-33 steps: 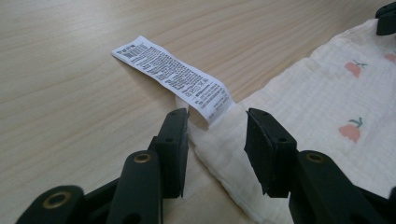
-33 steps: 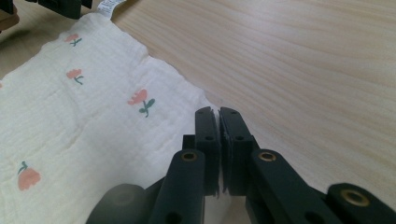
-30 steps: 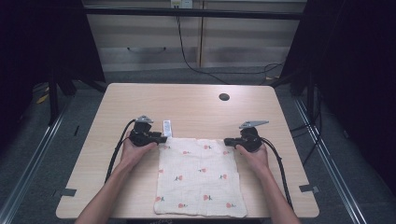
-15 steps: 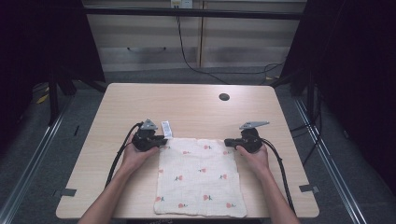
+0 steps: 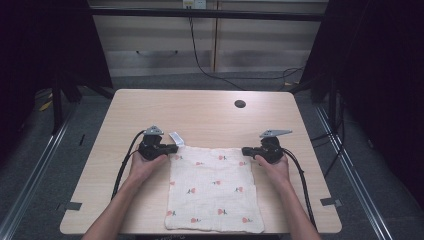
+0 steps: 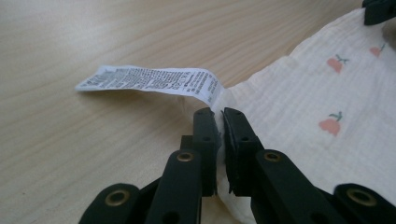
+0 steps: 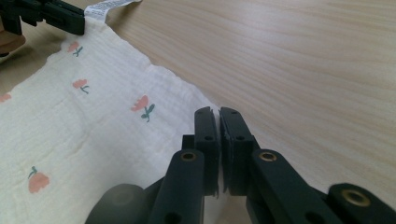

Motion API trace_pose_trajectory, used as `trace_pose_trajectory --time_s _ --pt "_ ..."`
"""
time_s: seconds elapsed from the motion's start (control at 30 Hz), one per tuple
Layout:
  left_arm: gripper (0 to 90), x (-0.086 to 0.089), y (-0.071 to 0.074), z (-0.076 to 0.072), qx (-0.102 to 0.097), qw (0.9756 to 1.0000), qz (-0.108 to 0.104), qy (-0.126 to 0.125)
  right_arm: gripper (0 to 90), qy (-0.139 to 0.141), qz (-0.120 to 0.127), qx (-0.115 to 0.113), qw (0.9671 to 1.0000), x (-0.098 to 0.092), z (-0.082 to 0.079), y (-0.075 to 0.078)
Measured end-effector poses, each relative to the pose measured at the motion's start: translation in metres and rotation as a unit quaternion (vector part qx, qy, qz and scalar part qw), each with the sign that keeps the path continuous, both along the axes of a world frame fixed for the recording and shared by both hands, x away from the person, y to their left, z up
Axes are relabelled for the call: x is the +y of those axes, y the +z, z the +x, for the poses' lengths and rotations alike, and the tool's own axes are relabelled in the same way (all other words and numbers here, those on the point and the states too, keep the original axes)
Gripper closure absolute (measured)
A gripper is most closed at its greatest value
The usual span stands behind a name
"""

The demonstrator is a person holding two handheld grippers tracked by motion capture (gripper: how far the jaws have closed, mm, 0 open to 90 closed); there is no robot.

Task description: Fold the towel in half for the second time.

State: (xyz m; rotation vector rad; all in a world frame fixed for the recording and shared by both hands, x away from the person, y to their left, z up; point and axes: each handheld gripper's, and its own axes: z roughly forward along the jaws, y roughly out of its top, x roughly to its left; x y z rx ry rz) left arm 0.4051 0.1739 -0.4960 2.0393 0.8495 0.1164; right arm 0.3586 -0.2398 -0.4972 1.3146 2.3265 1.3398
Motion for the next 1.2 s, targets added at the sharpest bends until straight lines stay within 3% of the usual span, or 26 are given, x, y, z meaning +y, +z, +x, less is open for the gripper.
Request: trace_pose_trajectory --time_s 0.07,0.1,0.2,0.37,0.6,0.7,0.87,1.2 --pt "84.3 0.001 0.002 -0.001 -0.002 1.0000 -0.006 0.000 86.7 0.002 0.000 -0.005 1.0000 -0.001 0.000 0.001" --pt "84.4 0.002 0.007 -0.001 0.000 0.9997 -0.026 -0.005 86.8 0.000 0.006 -0.009 0.9999 -0.002 -0.001 0.005" --pt "84.5 0.004 0.012 -0.002 -0.002 0.9989 -0.047 -0.008 86.9 0.000 0.018 -0.016 0.9997 -0.005 -0.002 0.011" --pt "84.4 0.008 0.020 -0.002 -0.010 0.9975 -0.069 -0.006 87.0 -0.002 0.031 -0.026 0.9992 -0.009 -0.004 0.021" --pt "84.5 0.013 0.030 -0.002 -0.023 0.9961 -0.085 0.002 87.1 -0.004 0.043 -0.039 0.9983 -0.012 -0.003 0.030" --pt "84.5 0.011 0.034 -0.007 -0.032 0.9962 -0.081 0.003 87.1 -0.002 0.046 -0.050 0.9977 -0.010 -0.004 0.038" --pt "84.4 0.010 0.043 -0.008 -0.041 0.9954 -0.087 0.002 86.8 0.010 0.036 -0.057 0.9977 -0.005 -0.001 0.050" --pt "84.4 0.009 0.079 0.006 -0.072 0.9923 -0.100 0.015 86.7 0.007 0.031 -0.076 0.9966 -0.004 0.012 0.077"
